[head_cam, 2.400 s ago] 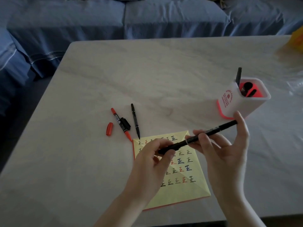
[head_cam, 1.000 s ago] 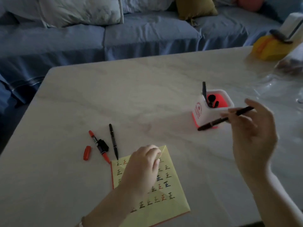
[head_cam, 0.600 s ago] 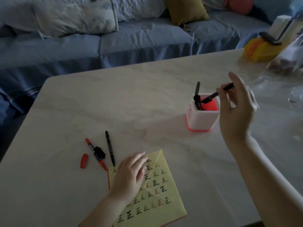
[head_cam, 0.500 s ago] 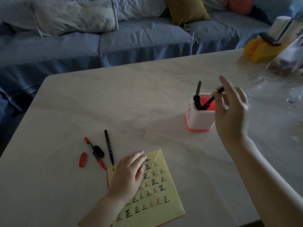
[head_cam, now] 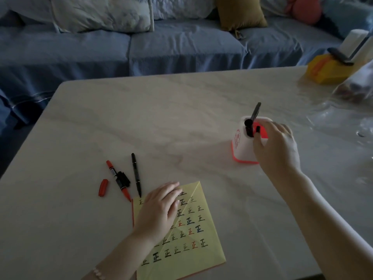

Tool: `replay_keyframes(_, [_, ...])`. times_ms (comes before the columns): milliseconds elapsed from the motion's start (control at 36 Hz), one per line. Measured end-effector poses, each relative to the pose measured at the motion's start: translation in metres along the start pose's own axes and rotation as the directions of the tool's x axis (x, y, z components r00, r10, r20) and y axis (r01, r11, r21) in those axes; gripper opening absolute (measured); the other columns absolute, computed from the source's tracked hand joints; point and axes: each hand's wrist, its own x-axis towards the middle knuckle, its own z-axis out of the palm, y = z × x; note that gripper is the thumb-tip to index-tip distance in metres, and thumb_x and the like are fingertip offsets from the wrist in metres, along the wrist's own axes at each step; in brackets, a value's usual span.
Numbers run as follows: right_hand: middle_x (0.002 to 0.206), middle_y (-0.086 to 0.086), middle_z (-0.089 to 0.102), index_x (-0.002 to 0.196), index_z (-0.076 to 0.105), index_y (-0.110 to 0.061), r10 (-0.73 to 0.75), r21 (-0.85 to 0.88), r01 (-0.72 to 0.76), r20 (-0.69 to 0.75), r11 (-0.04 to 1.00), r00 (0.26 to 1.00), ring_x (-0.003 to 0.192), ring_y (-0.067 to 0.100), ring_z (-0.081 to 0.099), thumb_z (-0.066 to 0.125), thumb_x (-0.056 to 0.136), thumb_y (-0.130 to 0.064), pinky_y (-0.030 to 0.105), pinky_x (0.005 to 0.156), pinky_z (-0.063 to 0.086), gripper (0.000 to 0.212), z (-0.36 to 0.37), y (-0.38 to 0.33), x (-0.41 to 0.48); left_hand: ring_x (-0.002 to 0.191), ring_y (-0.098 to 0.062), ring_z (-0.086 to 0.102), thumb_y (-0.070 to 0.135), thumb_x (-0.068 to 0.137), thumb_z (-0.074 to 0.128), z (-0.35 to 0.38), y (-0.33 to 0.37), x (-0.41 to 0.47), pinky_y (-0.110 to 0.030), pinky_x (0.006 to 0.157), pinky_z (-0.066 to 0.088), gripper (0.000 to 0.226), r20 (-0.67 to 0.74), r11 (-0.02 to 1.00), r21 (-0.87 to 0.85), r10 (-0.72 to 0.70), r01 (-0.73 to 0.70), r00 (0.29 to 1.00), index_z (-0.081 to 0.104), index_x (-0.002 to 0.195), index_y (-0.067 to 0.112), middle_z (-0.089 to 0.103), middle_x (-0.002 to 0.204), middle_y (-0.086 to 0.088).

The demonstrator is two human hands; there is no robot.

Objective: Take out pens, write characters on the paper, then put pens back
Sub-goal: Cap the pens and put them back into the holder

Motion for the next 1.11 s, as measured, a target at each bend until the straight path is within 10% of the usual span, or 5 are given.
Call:
replay_keyframes(111, [0.108,0.013,0.063,0.105,0.064,-0.002,-0.169,0.045,0.176,-0.131,0.983,0.977,0.106,0.021,0.044,0.054,0.079,-0.005,0.03,0.09,0.038,0.028,0.002,-0.024,-0.018,0.114,-0.007,0.047,0.022,0.087,0.039,-0.004,0.002,-0.001,-0.019,0.1,0.032,0.032,-0.021,0.998,-0.065,0.006,-0.008,1.0,0.065,0.104,0.014,0.062,0.12,-0.002])
replay_keyframes(278, [0.095,0.008,0.068,0.099,0.067,-0.009,-0.25,0.204,0.205,0.231,0.957,0.94,0.089,0.027,0.061,0.054,0.084,-0.006,0.034,0.077,0.05,0.02,0.036,-0.081,-0.051,0.097,-0.008,0.057,0.021,0.087,0.039,-0.03,-0.008,-0.01,-0.023,0.086,0.049,0.025,-0.079,0.994,-0.105,-0.033,0.025,0.996,0.058,0.104,0.02,0.061,0.112,0.001])
replay_keyframes(472, [0.105,0.003,0.066,0.117,0.055,-0.018,-0.122,0.179,0.005,0.651,0.984,0.749,0.092,0.023,0.061,0.048,0.088,-0.023,0.033,0.079,0.052,0.03,0.099,-0.147,-0.072,0.092,-0.009,0.056,0.019,0.087,0.038,-0.071,-0.038,-0.026,-0.019,0.102,0.033,0.03,-0.168,0.99,-0.018,-0.14,0.139,0.976,0.066,0.094,0.012,0.063,0.094,0.002])
replay_keyframes(944, [0.114,0.01,0.057,0.117,0.042,-0.01,0.143,-0.032,-0.183,0.759,0.983,0.635,0.103,0.028,0.057,0.063,0.078,-0.016,0.028,0.07,0.042,0.044,0.145,-0.182,-0.065,0.102,-0.024,0.044,0.017,0.081,0.056,-0.093,-0.057,0.008,-0.033,0.088,0.034,0.021,-0.074,0.882,0.032,-0.468,0.471,0.881,0.06,0.102,0.013,0.06,0.11,-0.001])
replay_keyframes(1111, [0.057,0.004,0.042,0.055,0.038,-0.011,0.114,0.045,-0.235,0.778,0.971,0.618,0.052,0.021,0.042,0.061,0.075,-0.01,0.021,0.04,0.026,0.031,0.141,-0.171,-0.059,0.105,-0.027,0.044,0.014,0.083,0.052,-0.088,-0.056,0.019,-0.033,0.089,0.035,0.026,-0.003,0.873,0.079,-0.483,0.482,0.876,0.059,0.108,0.011,0.058,0.114,-0.004])
